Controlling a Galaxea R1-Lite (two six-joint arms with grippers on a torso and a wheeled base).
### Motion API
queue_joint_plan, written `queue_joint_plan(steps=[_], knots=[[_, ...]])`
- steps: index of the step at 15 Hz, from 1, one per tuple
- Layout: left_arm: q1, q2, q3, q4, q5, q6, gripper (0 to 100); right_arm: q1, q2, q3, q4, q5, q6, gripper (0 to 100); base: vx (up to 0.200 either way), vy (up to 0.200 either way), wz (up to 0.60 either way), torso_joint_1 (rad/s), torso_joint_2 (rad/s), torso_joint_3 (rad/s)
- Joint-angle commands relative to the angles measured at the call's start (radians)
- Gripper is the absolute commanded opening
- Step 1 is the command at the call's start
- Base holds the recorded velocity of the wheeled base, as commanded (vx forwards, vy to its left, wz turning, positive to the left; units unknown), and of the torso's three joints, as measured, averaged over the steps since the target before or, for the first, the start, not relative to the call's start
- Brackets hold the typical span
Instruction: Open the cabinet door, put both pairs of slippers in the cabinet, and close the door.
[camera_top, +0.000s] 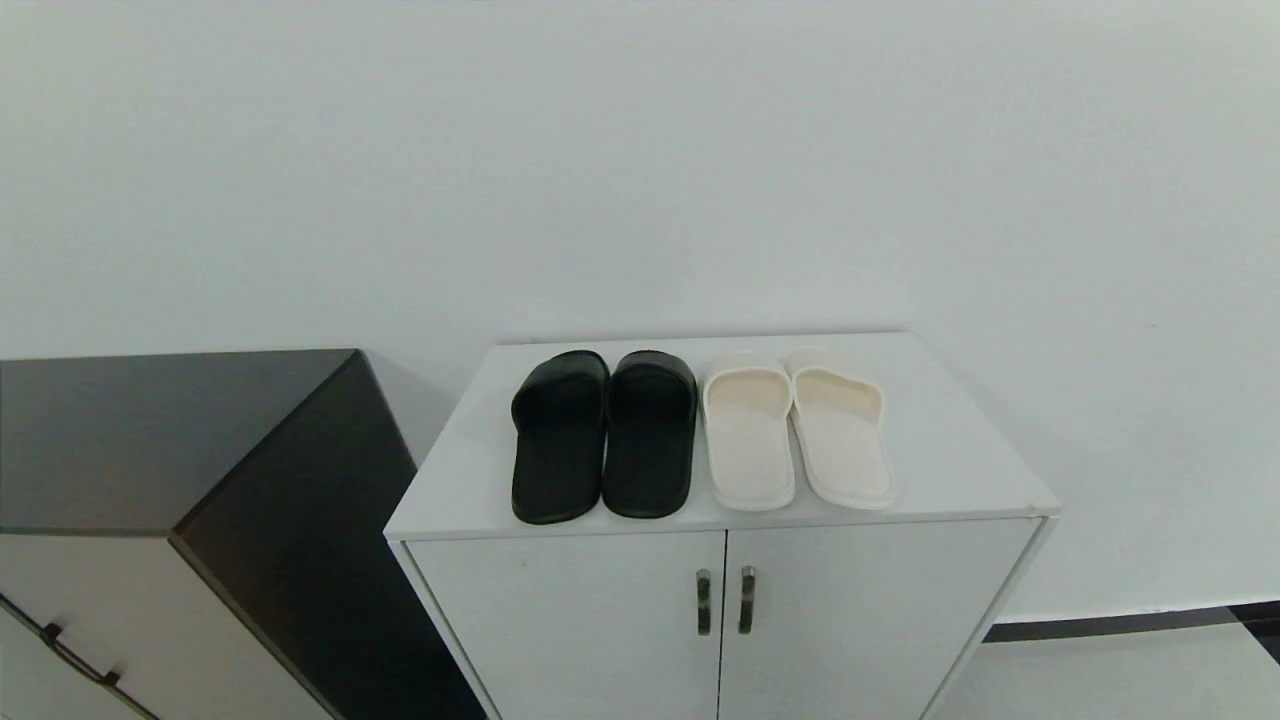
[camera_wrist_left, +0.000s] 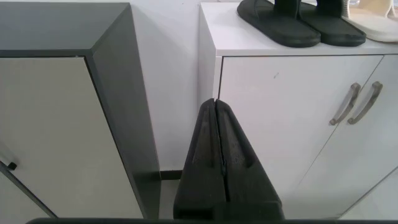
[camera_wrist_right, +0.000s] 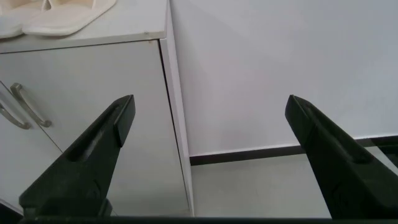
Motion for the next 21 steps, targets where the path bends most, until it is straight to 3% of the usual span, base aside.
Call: queue_joint_plan(steps=[1, 13, 16, 17, 18, 20, 21], knots=[[0.0, 0.0, 0.0, 0.0, 0.001, -0.002, 0, 0.0, 0.001, 0.0, 0.0, 0.0, -0.001, 100, 0.0, 0.0, 0.0, 0.0, 0.0, 0.0], [0.0, 0.0, 0.0, 0.0, 0.005, -0.006, 0, -0.001, 0.001, 0.0, 0.0, -0.012, 0.012, 100, 0.0, 0.0, 0.0, 0.0, 0.0, 0.0], [0.0, 0.0, 0.0, 0.0, 0.024, -0.008, 0, -0.006, 0.038, -0.006, -0.006, 0.006, -0.096, 100, 0.0, 0.0, 0.0, 0.0, 0.0, 0.0], [0.0, 0.0, 0.0, 0.0, 0.008, 0.0, 0, 0.011, 0.262, -0.15, -0.071, 0.037, 0.066, 100, 0.0, 0.0, 0.0, 0.0, 0.0, 0.0], [0.0, 0.0, 0.0, 0.0, 0.008, -0.002, 0, 0.031, 0.334, -0.345, -0.083, 0.051, 0.321, 100, 0.0, 0.0, 0.0, 0.0, 0.0, 0.0], [0.0, 0.0, 0.0, 0.0, 0.007, 0.0, 0, 0.046, 0.566, -0.405, 0.031, 0.157, 0.1, 100, 0.0, 0.0, 0.0, 0.0, 0.0, 0.0], [0.0, 0.0, 0.0, 0.0, 0.004, 0.003, 0, 0.083, 0.665, -0.4, 0.002, 0.186, 0.063, 100, 0.0, 0.0, 0.0, 0.0, 0.0, 0.0]])
